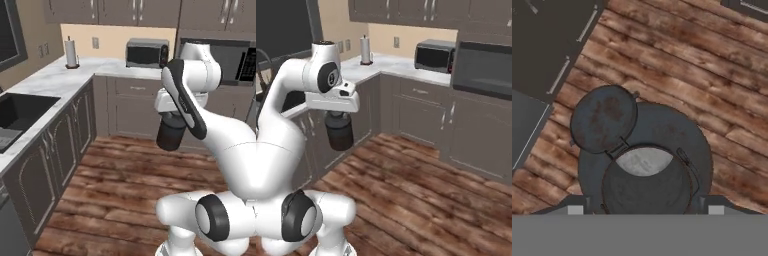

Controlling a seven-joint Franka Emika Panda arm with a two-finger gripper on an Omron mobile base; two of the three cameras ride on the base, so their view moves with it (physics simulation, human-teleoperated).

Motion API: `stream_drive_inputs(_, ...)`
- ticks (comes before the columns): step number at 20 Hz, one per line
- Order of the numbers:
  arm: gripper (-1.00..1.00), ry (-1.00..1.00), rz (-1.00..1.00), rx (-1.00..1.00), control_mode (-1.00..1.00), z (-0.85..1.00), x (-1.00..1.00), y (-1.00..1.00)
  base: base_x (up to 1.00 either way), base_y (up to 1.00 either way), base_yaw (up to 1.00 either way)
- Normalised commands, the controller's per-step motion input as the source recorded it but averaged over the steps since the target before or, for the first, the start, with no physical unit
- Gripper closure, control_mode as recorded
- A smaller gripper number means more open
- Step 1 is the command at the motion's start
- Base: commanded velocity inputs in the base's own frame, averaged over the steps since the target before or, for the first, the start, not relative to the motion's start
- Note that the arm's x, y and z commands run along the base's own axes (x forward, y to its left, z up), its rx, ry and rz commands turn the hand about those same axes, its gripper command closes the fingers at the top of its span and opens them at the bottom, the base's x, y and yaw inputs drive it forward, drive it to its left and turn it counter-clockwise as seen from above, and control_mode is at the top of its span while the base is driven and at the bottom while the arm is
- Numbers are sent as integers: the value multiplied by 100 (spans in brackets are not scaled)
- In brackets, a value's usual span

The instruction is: Pick the jug and tupperware and place them in the sink. Then turn on the water.

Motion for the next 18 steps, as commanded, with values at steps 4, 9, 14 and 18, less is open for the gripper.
stream_drive_inputs(4,100,0,0,0,100,0,0,0,100,0,40)
stream_drive_inputs(9,100,0,0,0,100,0,0,0,100,0,53)
stream_drive_inputs(14,100,0,0,0,100,0,0,0,100,0,53)
stream_drive_inputs(18,100,0,0,0,100,0,0,0,100,0,56)
